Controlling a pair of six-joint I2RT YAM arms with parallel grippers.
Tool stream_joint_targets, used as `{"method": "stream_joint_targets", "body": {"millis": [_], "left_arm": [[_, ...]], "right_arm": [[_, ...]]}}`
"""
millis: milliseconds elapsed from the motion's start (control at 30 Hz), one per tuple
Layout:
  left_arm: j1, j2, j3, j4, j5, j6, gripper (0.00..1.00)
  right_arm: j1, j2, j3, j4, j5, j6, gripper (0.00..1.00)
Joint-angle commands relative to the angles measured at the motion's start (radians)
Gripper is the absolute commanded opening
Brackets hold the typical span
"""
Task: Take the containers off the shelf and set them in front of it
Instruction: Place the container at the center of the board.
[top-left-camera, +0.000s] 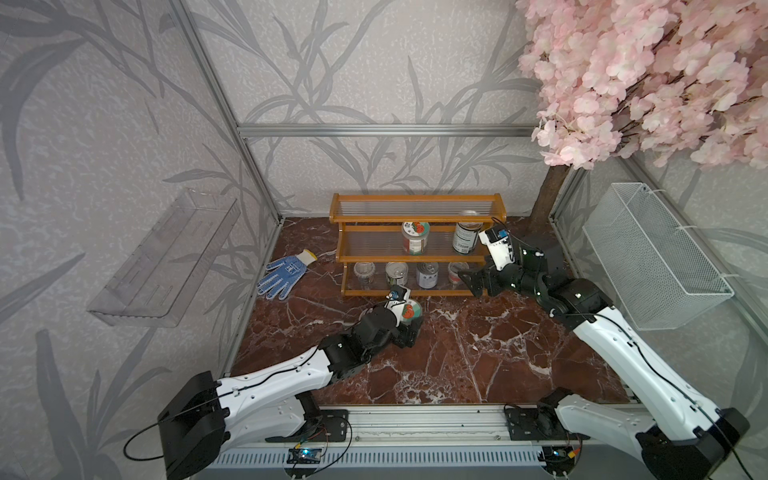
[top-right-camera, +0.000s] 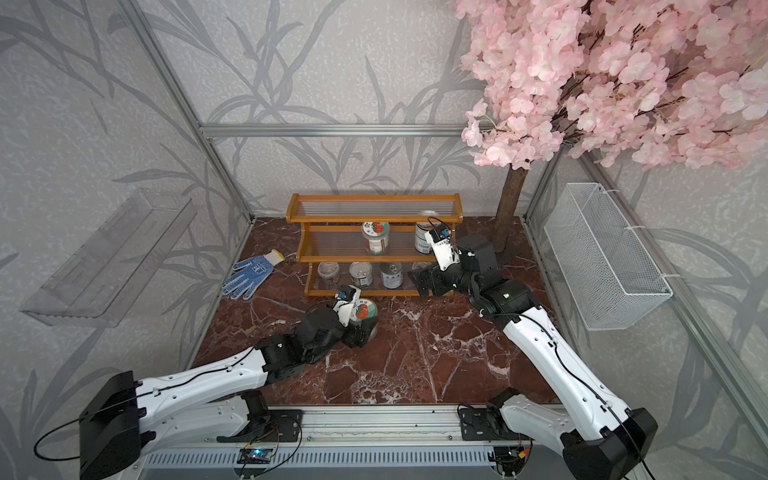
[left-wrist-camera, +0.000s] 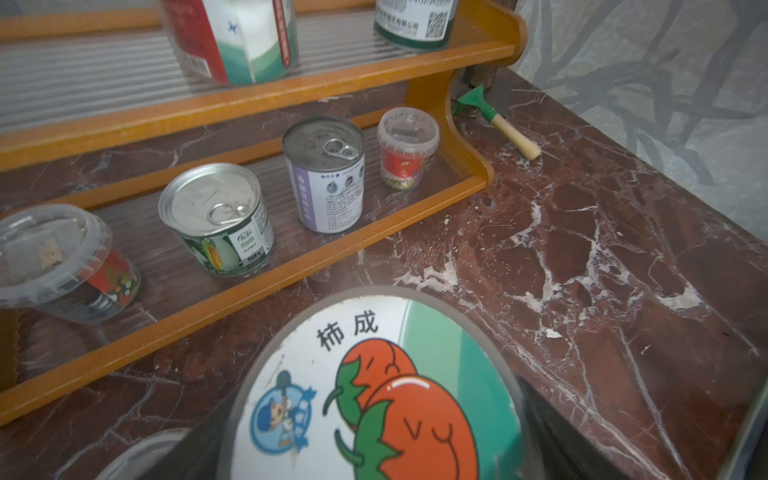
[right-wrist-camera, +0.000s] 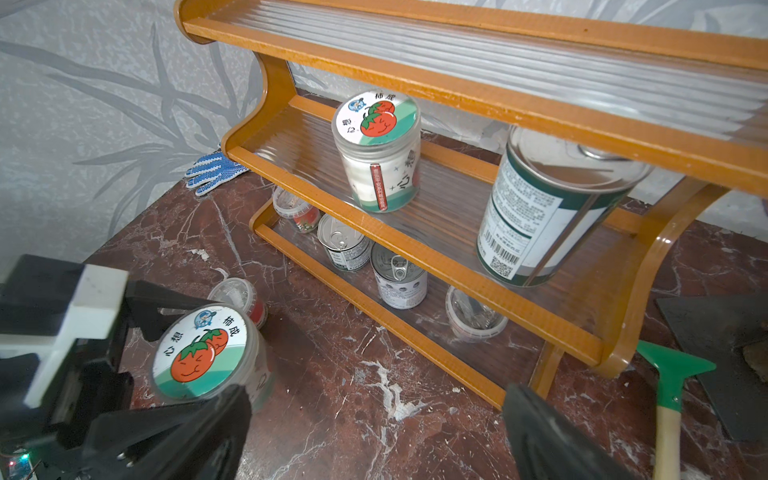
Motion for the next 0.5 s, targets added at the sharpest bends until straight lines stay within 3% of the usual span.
{"method": "stream_joint_targets", "body": {"millis": [0, 467], "left_arm": [[-0.002, 0.044, -0.024, 0.183, -0.045, -0.028, 0.77], [-0.001, 0.268, -0.010, 0.277, -0.133, 0.003, 0.77]], "right_arm": [[-0.006, -0.024, -0.016, 0.025, 0.015, -0.007, 0.99], [-0.018, -0.027, -0.032, 0.027, 0.023, -0.017, 0.99]]}}
